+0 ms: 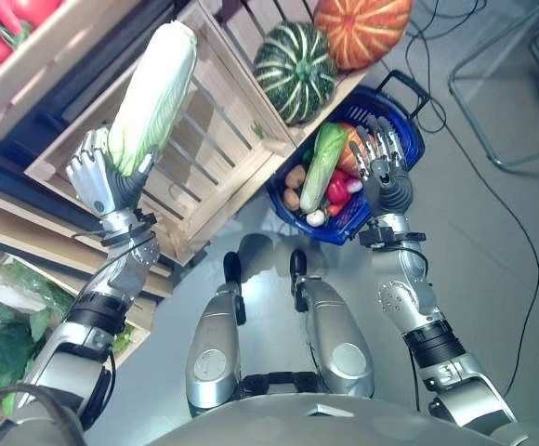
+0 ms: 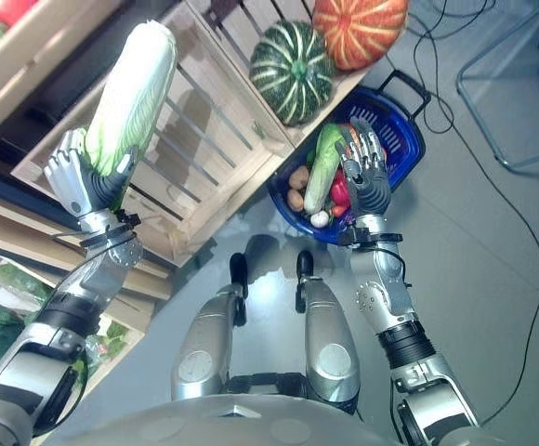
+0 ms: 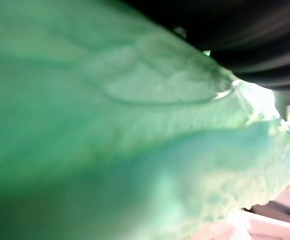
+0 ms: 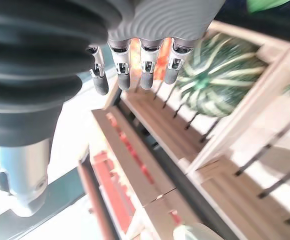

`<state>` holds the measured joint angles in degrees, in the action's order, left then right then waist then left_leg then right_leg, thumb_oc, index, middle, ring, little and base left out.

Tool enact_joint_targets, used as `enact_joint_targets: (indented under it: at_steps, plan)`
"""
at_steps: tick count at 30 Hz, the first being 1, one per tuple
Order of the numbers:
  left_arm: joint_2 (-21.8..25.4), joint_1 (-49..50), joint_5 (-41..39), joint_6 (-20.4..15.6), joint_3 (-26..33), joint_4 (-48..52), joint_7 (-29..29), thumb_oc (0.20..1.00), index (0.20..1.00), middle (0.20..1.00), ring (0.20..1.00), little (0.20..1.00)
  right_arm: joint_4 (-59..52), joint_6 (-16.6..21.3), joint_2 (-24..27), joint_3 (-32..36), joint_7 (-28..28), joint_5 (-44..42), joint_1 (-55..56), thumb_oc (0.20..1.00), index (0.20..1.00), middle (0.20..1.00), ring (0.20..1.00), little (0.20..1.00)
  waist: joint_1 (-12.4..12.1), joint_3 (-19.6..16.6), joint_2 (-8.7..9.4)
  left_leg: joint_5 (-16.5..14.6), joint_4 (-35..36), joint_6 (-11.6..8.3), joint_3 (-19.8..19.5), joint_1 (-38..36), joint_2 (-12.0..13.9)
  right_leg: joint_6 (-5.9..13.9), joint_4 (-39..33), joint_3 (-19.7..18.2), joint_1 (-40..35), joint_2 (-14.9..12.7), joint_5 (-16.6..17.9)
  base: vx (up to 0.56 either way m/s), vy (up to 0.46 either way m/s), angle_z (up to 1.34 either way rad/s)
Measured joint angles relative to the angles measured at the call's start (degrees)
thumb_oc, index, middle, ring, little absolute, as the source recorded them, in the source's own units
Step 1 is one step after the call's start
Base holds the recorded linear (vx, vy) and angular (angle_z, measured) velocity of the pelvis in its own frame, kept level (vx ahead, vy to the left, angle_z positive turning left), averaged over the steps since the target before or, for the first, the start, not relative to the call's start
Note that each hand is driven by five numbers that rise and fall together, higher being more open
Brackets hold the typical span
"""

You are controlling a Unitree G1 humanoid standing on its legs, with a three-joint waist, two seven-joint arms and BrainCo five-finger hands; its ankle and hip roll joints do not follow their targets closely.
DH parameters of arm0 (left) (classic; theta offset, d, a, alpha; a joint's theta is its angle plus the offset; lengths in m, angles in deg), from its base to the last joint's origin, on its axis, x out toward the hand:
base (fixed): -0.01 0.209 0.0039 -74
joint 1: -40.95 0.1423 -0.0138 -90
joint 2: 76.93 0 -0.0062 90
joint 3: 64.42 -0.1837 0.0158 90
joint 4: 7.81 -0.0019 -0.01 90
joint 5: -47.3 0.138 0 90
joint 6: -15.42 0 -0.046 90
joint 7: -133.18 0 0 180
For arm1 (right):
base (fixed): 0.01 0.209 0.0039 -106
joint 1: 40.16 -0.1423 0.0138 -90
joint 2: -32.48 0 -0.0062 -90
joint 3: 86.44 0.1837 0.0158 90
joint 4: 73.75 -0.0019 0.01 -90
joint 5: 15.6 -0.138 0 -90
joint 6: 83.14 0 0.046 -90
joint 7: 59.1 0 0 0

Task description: Pick up fruits and vegetables into the basket

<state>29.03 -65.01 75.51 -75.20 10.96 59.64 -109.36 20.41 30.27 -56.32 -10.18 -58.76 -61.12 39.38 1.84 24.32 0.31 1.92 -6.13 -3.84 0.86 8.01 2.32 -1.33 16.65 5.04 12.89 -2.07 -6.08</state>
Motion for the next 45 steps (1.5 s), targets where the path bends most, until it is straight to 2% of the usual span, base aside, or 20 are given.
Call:
enact_joint_targets:
  at_steps: [1,3,6,11,14,16,22,26,32,36,45]
  plan:
    - [-0.54,0.77,0.03,-0.08,0.01,0.36,0.94,0.2,0.2,0.2,0.2,0.2,-0.01,-0.36,-0.02,0.28,0.0,0.0,0.75,1.0,1.0,1.0,1.0,1.0,-0.11,-1.81,-0.56,0.17,1.04,0.08,-0.5,-0.93,-0.07,0.11,-1.37,0.35,-1.25,0.01,0.08,0.16,-0.001,0.19]
    - [-0.96,1.95,0.55,-0.15,0.65,1.51,2.12,0.2,0.2,0.2,0.2,0.2,0.07,-1.1,-0.09,0.3,0.04,0.0,1.16,1.0,1.0,1.0,1.0,1.0,-0.57,-2.5,-1.25,0.32,3.03,0.12,-1.14,-4.37,0.02,0.37,-3.88,0.85,-5.2,0.19,0.27,0.15,-0.006,0.17]
    - [-1.14,4.39,1.23,-1.44,1.38,3.08,3.62,0.2,0.2,0.2,0.2,0.2,0.05,-1.64,-0.16,0.32,0.33,-0.01,2.99,1.0,1.0,1.0,1.0,1.0,-1.32,-6.93,-2.07,0.31,4.74,0.12,-1.66,-5.82,0.03,0.66,-7.08,1.85,-7.75,0.4,0.51,0.08,-0.005,0.17]
    - [-1.16,5.93,2.38,-5.08,1.76,6.34,7.75,0.2,0.2,0.2,0.2,0.2,0.15,-2.69,-0.24,0.18,1.33,-0.06,3.55,1.0,1.0,1.0,1.0,1.0,-1.91,-8.49,-2.36,0.32,6.03,0.12,-2.25,-8.4,0.19,0.87,-10.41,2.39,-11.54,0.65,1.27,0.05,0.007,0.06]
    - [-1.19,6.69,3.43,-8.55,1.42,9.93,11.95,0.2,0.2,0.2,0.2,0.2,0.14,-3.41,-0.2,-0.13,1.84,-0.05,3.63,1.0,1.0,1.0,1.0,1.0,-1.9,-9.47,-2.46,0.4,6.69,0.21,-2.3,-9.66,0.28,0.99,-13.4,2.61,-13.97,0.82,2.74,0.01,0.002,0.01]
    - [-1.3,6.78,3.33,-10.83,1.16,11.43,14.57,0.2,0.2,0.2,0.2,0.2,0.15,-4.49,0.01,-0.93,2.85,-0.02,3.67,1.0,1.0,1.0,1.0,1.0,-1.89,-11.05,-2.58,0.89,7.91,0.34,-2.36,-10.09,0.33,1.1,-15.46,2.89,-14.89,0.96,3.7,0.0,0.0,0.02]
    - [-1.74,7.0,3.09,-14.53,0.57,15.33,20.62,0.2,0.2,0.2,0.2,0.2,0.2,-8.95,0.76,-2.16,5.91,-0.1,3.45,1.0,1.0,1.0,1.0,1.0,-2.06,-13.95,-2.46,1.93,10.37,0.58,-2.62,-11.88,0.22,1.47,-21.74,3.28,-18.74,1.08,6.61,0.0,-0.001,0.04]
    - [-1.9,6.94,2.37,-17.09,-0.49,18.21,24.41,0.2,0.2,0.2,0.2,0.2,0.27,-11.9,1.94,-3.38,7.89,-0.65,2.89,1.0,1.0,1.0,1.0,1.0,-2.73,-14.61,-2.42,2.2,10.84,0.64,-2.56,-12.4,0.06,1.43,-21.9,3.36,-19.21,1.01,6.91,0.0,0.0,0.0]
    - [-1.88,6.93,-0.38,-18.59,-3.35,20.96,30.55,0.2,0.2,0.2,0.2,0.2,0.28,-14.07,1.86,-3.53,8.78,-1.73,1.17,1.0,1.0,1.0,1.0,1.0,-3.2,-15.28,-2.19,2.5,11.2,0.74,-2.32,-12.85,-0.19,1.55,-21.89,3.26,-19.35,0.97,7.02,0.0,0.0,0.0]
    - [-1.86,6.93,-3.97,-20.97,-3.81,22.79,35.31,0.2,0.2,0.2,0.2,0.2,0.28,-14.51,1.84,-3.7,9.7,-1.76,0.53,1.0,1.0,1.0,1.0,1.0,-3.18,-15.61,-1.79,2.57,11.2,0.85,-2.3,-12.87,-0.33,1.65,-21.89,3.21,-19.4,0.84,7.09,0.0,0.0,0.0]
    - [-0.48,6.85,-9.81,-20.26,-8.53,24.07,44.36,0.2,0.2,0.2,0.2,0.2,0.28,-13.54,1.89,-5.12,10.19,-1.82,0.54,1.0,1.0,1.0,1.0,1.0,-3.04,-16.97,-1.14,2.57,11.21,0.89,-2.0,-12.87,-0.33,1.66,-21.9,2.75,-19.22,0.85,7.1,0.0,0.003,-0.02]
